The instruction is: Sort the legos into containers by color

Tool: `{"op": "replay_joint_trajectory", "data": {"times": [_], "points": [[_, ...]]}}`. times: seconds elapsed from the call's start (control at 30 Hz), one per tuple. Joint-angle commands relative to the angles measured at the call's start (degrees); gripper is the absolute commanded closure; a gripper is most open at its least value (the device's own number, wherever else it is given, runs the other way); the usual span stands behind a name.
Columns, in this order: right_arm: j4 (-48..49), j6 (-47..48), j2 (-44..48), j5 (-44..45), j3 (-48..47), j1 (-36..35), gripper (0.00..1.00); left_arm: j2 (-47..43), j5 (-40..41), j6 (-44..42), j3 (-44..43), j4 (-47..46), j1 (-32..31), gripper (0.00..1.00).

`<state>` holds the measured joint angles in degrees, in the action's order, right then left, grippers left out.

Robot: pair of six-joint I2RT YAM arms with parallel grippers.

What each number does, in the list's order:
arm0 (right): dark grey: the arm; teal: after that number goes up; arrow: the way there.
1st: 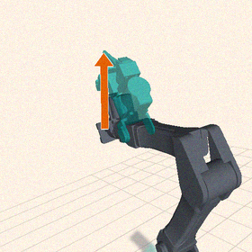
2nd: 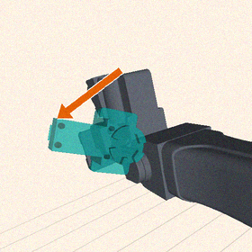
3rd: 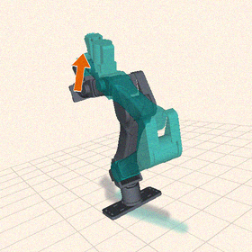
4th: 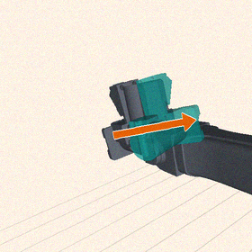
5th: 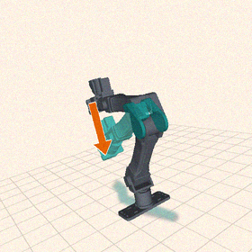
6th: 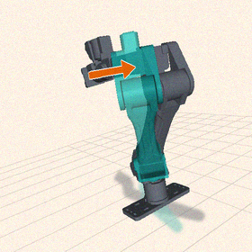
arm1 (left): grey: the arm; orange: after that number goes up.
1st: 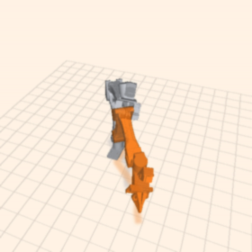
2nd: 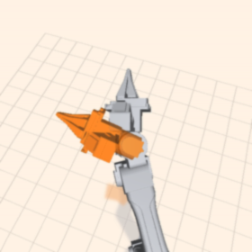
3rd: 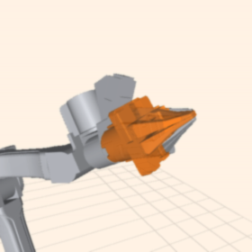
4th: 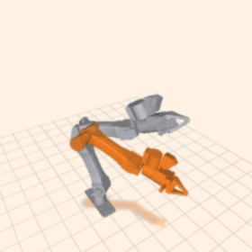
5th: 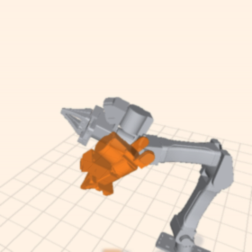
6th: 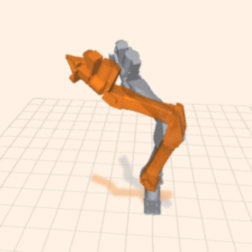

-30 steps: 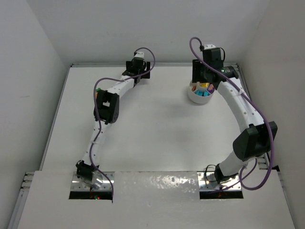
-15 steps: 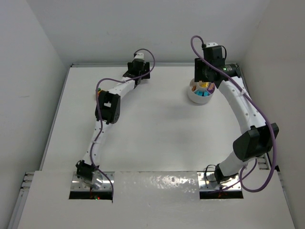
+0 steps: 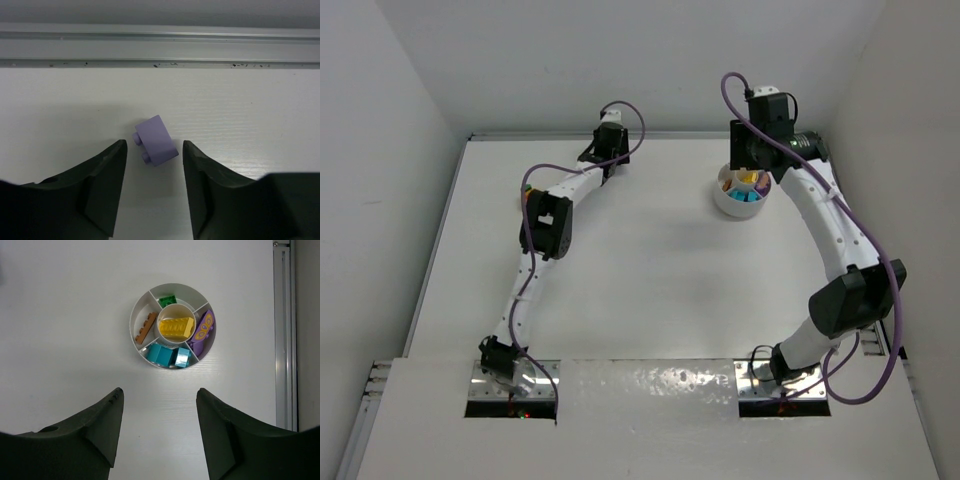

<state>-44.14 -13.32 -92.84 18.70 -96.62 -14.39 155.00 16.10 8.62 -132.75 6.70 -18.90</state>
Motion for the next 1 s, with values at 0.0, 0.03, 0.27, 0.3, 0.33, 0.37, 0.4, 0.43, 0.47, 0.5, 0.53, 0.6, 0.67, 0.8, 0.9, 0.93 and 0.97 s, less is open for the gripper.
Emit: {"op": "replay_joint_trajectory", "data": {"times": [0.0, 0.03, 0.27, 0.3, 0.33, 0.37, 0.4, 0.43, 0.47, 0.5, 0.53, 0.6, 0.67, 0.8, 0.9, 0.93, 0.97], "points": [[-0.2, 0.7, 0.3, 0.8, -3.0, -0.3, 0.41, 1.0, 0.1, 0.8, -2.3, -2.7, 0.5, 0.55], [-0.5, 0.8, 0.3, 1.0, -3.1, -0.3, 0.41, 1.1, 0.2, 1.0, -2.4, -2.7, 0.7, 0.59], [-1.8, 0.8, 0.4, 1.4, -4.0, -0.3, 0.41, 1.2, -0.1, 1.3, -2.6, -2.6, 0.9, 0.79], [-1.8, 0.8, 0.5, 1.4, -4.0, -0.2, 0.41, 1.2, -0.2, 1.3, -2.6, -2.5, 0.9, 0.81], [-1.9, 0.7, 0.6, 1.4, -4.0, -0.3, 0.41, 1.2, -0.2, 1.4, -2.6, -2.5, 0.9, 0.85], [-2.0, 0.7, 0.6, 1.4, -3.9, -0.3, 0.41, 1.3, -0.2, 1.4, -2.6, -2.5, 0.9, 0.87], [-2.1, 0.6, 0.7, 1.4, -4.0, -0.3, 0.41, 1.1, -0.1, 1.5, -2.5, -2.5, 0.9, 0.89], [-2.2, 0.5, 0.9, 1.4, -4.0, -0.3, 0.41, 1.1, -0.1, 1.3, -2.5, -2.4, 1.0, 0.97], [-2.3, 0.4, 1.0, 1.4, -4.0, -0.3, 0.41, 1.0, 0.0, 1.2, -2.4, -2.1, 0.9, 1.0], [-2.4, 0.3, 1.1, 1.3, -4.0, -0.4, 0.42, 0.8, 0.2, 0.9, -2.3, -2.0, 0.9, 1.0], [-2.4, 0.5, 1.2, 1.2, -4.0, -0.3, 0.42, 0.2, 0.2, 0.7, -2.1, -1.7, 1.0, 1.0], [-2.9, 0.8, 1.3, -0.4, -4.1, -0.3, 0.42, -1.4, -2.2, -1.0, 0.4, -1.8, 0.9, 1.0], [-4.1, 0.8, 0.7, -3.1, -5.3, -0.2, 0.41, -6.4, -6.8, -3.2, 6.1, -5.4, 0.8, 1.0], [-6.3, -1.5, -2.3, -9.9, -11.0, -0.2, 0.41, -13.5, -15.4, -16.3, 8.2, -10.6, -0.4, 1.0], [-6.0, -3.2, -4.3, -16.3, -15.5, 0.7, 0.4, -20.5, -28.6, -23.5, 9.4, -12.0, -0.7, 1.0], [-6.0, -3.5, -4.5, -18.2, -15.8, 1.1, 0.4, -22.0, -31.5, -25.0, 10.6, -12.4, -0.8, 1.0], [-4.8, -3.8, -4.5, -20.6, -15.9, 1.6, 0.38, -23.7, -34.6, -26.3, 13.2, -12.7, -0.8, 1.0]]}}
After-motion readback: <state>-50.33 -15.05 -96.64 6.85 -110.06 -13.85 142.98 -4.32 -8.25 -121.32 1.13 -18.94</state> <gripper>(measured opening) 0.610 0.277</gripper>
